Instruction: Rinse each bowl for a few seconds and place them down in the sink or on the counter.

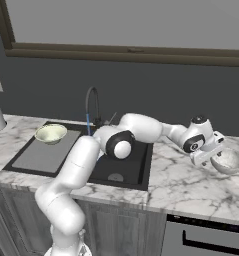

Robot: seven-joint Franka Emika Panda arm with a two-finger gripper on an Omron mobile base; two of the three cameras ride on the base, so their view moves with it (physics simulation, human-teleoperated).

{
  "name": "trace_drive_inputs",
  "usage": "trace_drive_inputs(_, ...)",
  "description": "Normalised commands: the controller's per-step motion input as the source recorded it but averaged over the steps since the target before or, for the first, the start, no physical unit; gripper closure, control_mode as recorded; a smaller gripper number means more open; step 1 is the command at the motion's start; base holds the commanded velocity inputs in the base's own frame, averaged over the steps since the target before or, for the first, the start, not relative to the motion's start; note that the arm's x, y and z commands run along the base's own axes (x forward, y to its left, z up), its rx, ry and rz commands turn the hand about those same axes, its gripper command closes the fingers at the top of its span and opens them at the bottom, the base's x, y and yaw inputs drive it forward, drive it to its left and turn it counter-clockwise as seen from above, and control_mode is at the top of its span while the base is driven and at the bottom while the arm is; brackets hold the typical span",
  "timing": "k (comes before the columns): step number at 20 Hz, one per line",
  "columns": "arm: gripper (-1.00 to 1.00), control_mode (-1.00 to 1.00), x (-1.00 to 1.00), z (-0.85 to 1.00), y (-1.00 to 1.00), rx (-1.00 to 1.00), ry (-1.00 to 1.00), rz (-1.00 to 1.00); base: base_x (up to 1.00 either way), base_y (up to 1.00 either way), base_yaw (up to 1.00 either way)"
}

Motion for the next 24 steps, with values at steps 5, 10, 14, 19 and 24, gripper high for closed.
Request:
trace_drive_inputs(5,-1.0,-1.0,0.14,-0.07,-0.13,0.0,0.01,0.0,0.0,0.0,0.0)
trace_drive_inputs(10,1.0,-1.0,0.08,-0.07,-0.08,0.0,0.01,0.0,0.0,0.0,0.0)
trace_drive_inputs(14,1.0,-1.0,-0.03,-0.03,-0.1,0.01,0.0,-0.01,0.0,0.0,0.0)
trace_drive_inputs(19,1.0,-1.0,-0.15,0.0,-0.04,0.04,0.03,-0.04,0.0,0.0,0.0)
trace_drive_inputs(24,1.0,-1.0,-0.28,0.12,0.16,0.05,0.04,-0.03,0.0,0.0,0.0)
